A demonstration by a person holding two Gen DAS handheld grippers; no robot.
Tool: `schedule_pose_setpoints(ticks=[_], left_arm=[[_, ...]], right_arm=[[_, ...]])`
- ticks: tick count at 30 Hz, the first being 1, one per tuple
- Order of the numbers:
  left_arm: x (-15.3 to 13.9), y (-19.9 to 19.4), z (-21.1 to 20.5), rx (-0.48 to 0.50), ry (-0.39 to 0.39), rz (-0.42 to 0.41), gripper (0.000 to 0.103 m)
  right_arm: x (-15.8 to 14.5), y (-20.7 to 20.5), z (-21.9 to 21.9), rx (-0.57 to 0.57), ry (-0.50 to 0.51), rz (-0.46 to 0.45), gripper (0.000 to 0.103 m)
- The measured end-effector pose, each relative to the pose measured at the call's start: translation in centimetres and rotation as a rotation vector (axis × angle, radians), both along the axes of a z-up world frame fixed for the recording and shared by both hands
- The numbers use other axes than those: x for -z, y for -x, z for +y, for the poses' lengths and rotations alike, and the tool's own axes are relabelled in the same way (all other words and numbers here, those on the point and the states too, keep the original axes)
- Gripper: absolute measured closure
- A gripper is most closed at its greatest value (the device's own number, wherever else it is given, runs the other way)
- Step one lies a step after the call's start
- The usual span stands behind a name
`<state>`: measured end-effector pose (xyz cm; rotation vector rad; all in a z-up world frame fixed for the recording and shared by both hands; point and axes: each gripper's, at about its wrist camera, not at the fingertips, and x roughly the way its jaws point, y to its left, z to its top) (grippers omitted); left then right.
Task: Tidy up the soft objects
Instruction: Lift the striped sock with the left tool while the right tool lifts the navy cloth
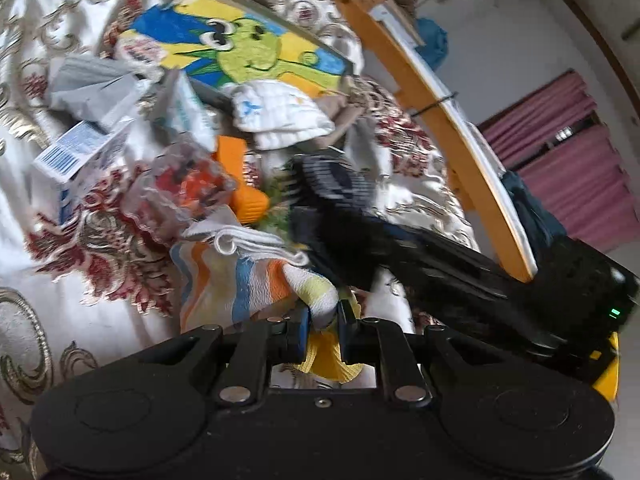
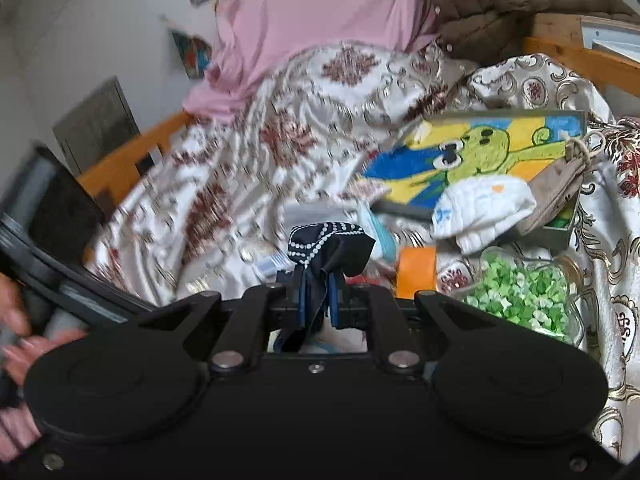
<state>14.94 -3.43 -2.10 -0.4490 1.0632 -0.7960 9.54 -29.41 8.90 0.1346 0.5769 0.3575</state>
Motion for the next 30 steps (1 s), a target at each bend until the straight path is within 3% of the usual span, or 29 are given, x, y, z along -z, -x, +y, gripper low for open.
schedule_pose_setpoints(ticks=[9,19,30], left_arm=[[-0.9,0.9,-0.8,0.081,0.046,-0.042,0.088],[-2.2,2.0,-0.8,0.139,0.101,-0.113,0.087],[-3.0,2.1,-0.2,0.078,0.089,-0.178,0.087]], right_arm=[[1.8,-1.8,0.9,0.047,0.072,0.049,0.098],[2.0,-2.1,-2.1,0.177,0.030,0.047,0.098],[1.7,-2.1,-3.5,0.214,-0.017,0.008,0.098]])
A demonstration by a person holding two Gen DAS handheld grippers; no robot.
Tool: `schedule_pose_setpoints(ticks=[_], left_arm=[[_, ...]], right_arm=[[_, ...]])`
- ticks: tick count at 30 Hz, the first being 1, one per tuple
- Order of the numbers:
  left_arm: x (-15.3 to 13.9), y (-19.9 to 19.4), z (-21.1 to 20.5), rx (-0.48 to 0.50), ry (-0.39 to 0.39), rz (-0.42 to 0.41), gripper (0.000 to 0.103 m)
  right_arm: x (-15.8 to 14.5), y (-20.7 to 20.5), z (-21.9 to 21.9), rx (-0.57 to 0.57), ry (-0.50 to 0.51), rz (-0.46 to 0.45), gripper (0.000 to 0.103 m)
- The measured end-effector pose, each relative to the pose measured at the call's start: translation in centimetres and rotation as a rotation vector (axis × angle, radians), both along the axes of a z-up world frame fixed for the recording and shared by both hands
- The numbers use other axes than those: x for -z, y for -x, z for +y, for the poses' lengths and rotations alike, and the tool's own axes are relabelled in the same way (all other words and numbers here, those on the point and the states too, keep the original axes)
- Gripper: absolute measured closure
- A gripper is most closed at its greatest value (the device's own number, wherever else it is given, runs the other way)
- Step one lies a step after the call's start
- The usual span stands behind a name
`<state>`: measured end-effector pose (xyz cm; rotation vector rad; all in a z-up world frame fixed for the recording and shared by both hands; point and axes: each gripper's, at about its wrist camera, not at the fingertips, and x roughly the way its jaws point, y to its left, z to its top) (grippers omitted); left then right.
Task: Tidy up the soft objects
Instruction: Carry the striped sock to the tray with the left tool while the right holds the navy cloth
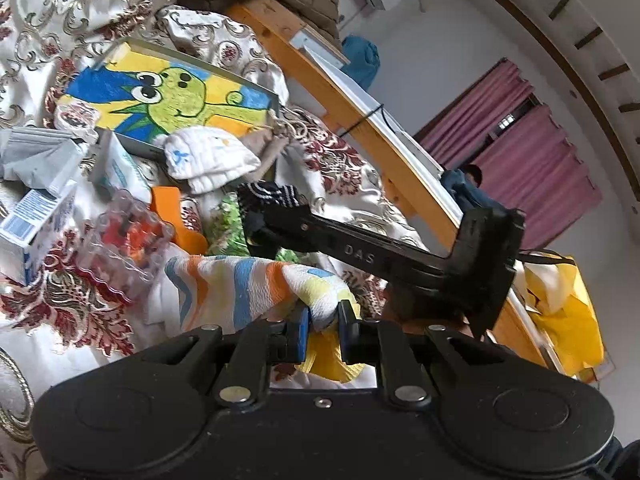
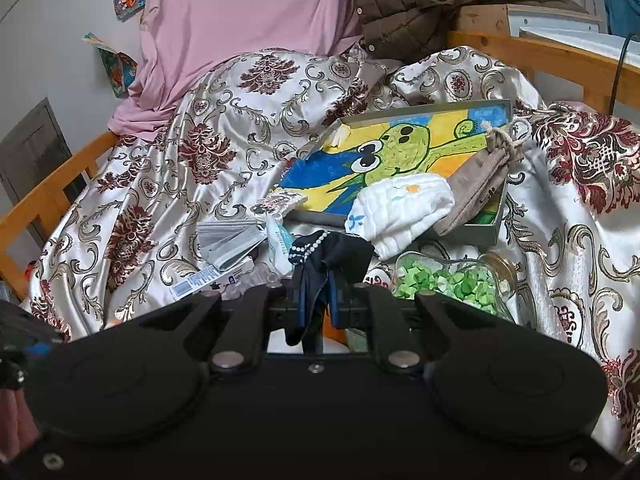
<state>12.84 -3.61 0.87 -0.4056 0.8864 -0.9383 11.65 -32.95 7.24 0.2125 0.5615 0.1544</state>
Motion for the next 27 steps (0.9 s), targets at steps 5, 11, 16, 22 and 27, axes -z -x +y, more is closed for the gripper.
schedule_pose_setpoints(ticks=[5,11,16,22,27], left_arm=[[-0.31,-0.01,0.38,-0.008,0.018,-0.007,0.087],[-0.69,0.08,0.63,-0.018,0.039,-0.019,0.087],[-0.59,-0.01,0.63,-0.028,0.029,-0.012,0.087],[-0.62,-0.03,0.67,-0.027,0.028,-0.011,0.087],[-0.63,-0.07,0.77,-0.031,0.026,-0.011,0.087]], right_arm=[[-0.02,0.04,0.30,0.000,0.009,-0.002,0.098],[0.07,0.18,0.46,-0.007,0.033,-0.001,0.098],[0.10,0.10,0.35,-0.015,0.037,0.002,0.097],[0.16,-0.03,0.20,-0.021,0.040,0.005,0.098],[0.13,0.02,0.20,-0.020,0.040,0.005,0.098]])
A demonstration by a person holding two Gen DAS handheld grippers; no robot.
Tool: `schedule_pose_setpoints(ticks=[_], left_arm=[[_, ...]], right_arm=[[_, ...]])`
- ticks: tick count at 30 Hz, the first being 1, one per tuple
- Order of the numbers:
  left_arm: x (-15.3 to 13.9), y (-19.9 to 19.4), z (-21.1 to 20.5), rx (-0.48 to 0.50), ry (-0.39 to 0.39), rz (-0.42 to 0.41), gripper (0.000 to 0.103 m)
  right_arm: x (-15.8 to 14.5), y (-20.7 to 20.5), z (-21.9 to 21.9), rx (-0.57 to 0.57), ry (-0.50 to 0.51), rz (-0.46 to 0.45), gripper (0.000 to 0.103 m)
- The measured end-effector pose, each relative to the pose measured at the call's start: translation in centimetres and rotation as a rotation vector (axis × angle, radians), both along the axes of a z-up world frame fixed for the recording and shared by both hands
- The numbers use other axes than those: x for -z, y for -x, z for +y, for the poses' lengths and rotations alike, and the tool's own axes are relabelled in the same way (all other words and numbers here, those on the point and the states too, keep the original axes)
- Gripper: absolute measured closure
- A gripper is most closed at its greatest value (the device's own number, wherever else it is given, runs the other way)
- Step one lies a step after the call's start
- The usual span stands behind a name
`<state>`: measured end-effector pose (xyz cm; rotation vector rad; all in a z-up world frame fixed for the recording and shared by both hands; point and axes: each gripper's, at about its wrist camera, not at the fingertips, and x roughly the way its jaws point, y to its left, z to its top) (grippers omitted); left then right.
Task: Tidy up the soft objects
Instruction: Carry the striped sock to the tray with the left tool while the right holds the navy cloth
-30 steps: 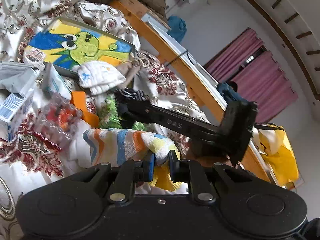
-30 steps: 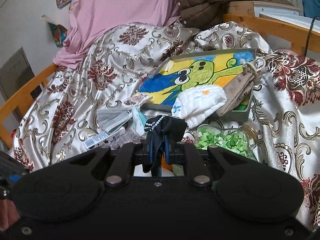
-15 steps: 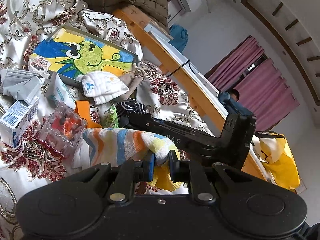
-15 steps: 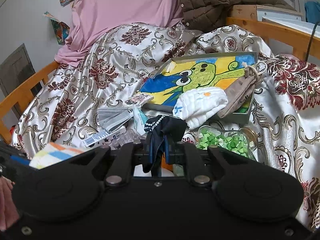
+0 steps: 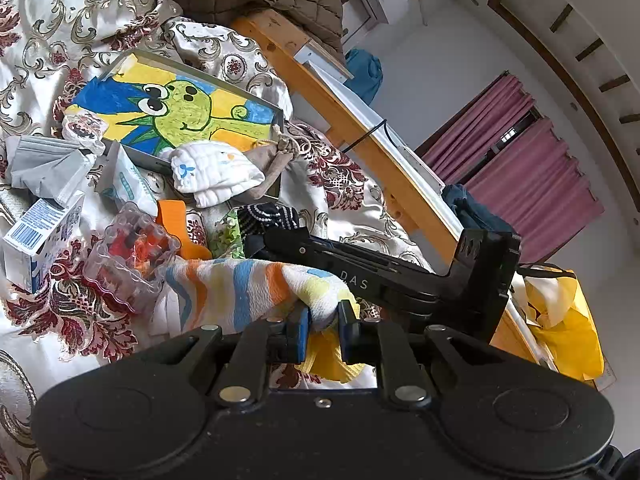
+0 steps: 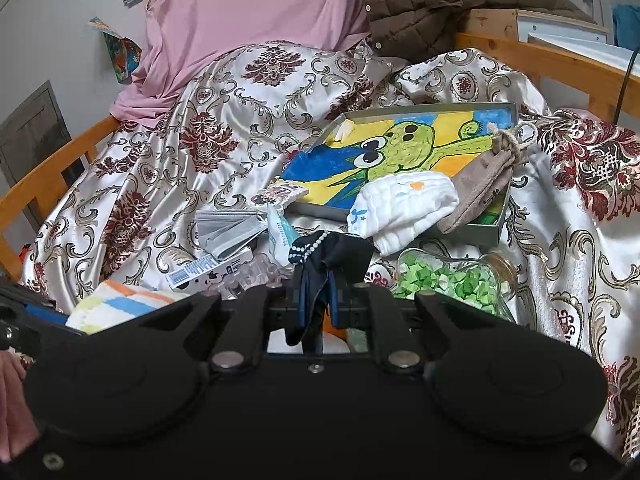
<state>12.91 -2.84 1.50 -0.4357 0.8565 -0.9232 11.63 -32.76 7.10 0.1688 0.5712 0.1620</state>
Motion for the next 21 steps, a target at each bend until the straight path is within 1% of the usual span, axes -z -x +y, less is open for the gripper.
schedule_pose_setpoints(ticks=[16,21], left_arm=[[0.18,-0.25,-0.09,-0.016,-0.007,0.010,0.087],[-0.02,-0.15,0.04,-0.022,-0.004,-0.003,0.087]], right_arm=[[0.07,-0.06,-0.29,-0.008,0.011,0.005,0.097],[-0.05,0.00,-0.41,-0.005,0.009,-0.004,0.097]])
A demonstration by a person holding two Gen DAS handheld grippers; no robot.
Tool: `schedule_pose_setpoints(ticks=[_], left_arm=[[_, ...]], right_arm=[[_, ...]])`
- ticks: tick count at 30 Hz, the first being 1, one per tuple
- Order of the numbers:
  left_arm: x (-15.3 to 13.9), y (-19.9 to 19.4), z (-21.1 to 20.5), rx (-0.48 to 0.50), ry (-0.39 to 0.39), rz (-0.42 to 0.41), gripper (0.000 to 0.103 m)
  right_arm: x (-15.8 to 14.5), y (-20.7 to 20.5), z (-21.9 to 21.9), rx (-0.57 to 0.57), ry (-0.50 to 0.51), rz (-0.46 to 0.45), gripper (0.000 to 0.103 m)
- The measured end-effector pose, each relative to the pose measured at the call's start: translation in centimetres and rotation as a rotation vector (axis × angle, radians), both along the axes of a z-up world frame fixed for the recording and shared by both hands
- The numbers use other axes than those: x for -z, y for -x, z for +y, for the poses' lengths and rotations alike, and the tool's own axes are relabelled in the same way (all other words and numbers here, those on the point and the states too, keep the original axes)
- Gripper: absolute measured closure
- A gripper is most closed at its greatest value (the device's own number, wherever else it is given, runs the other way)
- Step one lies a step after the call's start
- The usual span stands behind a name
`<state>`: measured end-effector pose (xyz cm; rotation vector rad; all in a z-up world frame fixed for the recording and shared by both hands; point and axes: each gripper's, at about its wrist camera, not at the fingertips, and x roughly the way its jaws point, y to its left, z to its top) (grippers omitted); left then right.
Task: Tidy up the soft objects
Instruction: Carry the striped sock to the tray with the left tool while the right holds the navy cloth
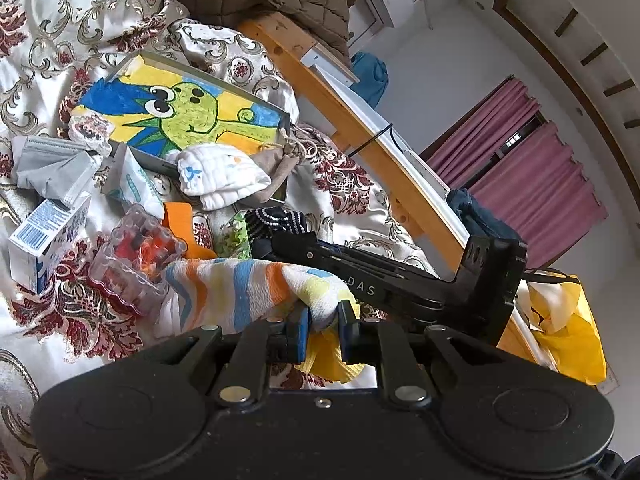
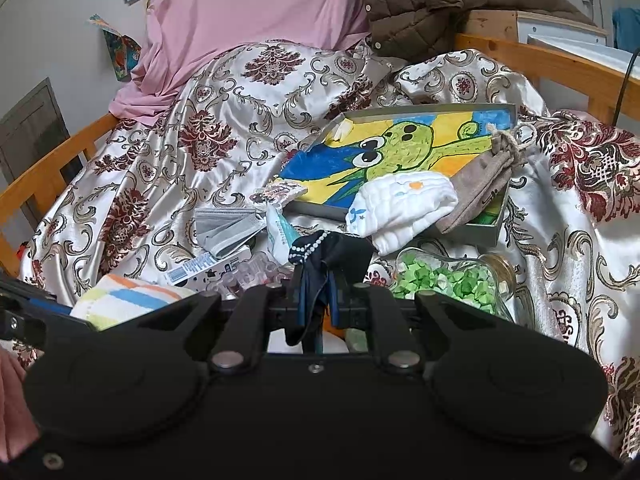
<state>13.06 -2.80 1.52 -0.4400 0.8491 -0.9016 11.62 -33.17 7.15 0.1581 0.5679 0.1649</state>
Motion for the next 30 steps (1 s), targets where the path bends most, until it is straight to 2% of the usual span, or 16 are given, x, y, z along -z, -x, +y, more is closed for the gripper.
schedule_pose_setpoints(ticks=[7,15,22,30], left_arm=[[-0.9,-0.7,0.0,-0.032,0.003,-0.050,0.087],[-1.9,-3.3,-0.6,-0.076,-0.019,-0.108,0.087],[-2.4,-6.3,-0.9,-0.110,0.004,-0.133,0.087],[-2.5,-11.3,-1.5,-0.190,0.075,-0.130,0.087]], right_arm=[[-0.5,0.2,-0.3,0.007,-0.004,-0.033,0.097],[-1.2,-0.3,-0.8,0.038,0.014,-0.084,0.097],[-1.8,-1.5,-1.4,0.082,0.021,-0.169,0.097],[-1.6,-4.6,-2.2,0.144,0.011,-0.235,0.097]])
